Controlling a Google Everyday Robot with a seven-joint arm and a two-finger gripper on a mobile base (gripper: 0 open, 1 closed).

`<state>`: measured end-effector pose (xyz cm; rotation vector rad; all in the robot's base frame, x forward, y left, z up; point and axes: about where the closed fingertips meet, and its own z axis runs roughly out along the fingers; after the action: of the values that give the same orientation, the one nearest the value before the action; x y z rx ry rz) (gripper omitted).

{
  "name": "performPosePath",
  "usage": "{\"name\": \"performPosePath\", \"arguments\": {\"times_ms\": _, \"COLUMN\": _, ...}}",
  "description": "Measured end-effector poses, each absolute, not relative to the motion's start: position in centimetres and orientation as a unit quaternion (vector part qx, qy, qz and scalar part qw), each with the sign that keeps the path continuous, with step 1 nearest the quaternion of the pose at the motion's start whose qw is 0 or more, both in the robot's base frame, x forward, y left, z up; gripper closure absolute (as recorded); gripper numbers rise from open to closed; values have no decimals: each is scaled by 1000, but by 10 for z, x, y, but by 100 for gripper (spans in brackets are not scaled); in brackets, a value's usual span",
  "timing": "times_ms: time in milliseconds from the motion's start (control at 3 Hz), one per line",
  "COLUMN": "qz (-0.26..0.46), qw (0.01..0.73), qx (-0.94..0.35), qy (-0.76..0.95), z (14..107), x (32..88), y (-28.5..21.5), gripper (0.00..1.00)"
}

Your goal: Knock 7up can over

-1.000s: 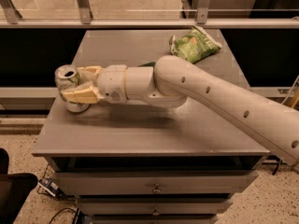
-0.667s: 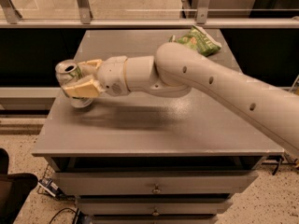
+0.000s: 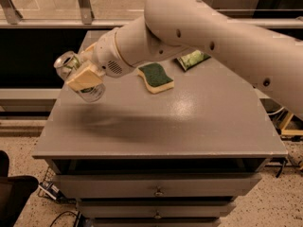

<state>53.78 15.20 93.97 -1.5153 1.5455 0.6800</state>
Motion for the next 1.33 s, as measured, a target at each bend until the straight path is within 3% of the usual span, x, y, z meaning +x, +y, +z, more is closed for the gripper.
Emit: {"name": "performPosePath", "arguments": {"times_ms": 1333, "qz": 150, "qw": 191, "qx": -658, "qy": 713, "z": 862, "x": 528, "y": 148, "gripper": 100}}
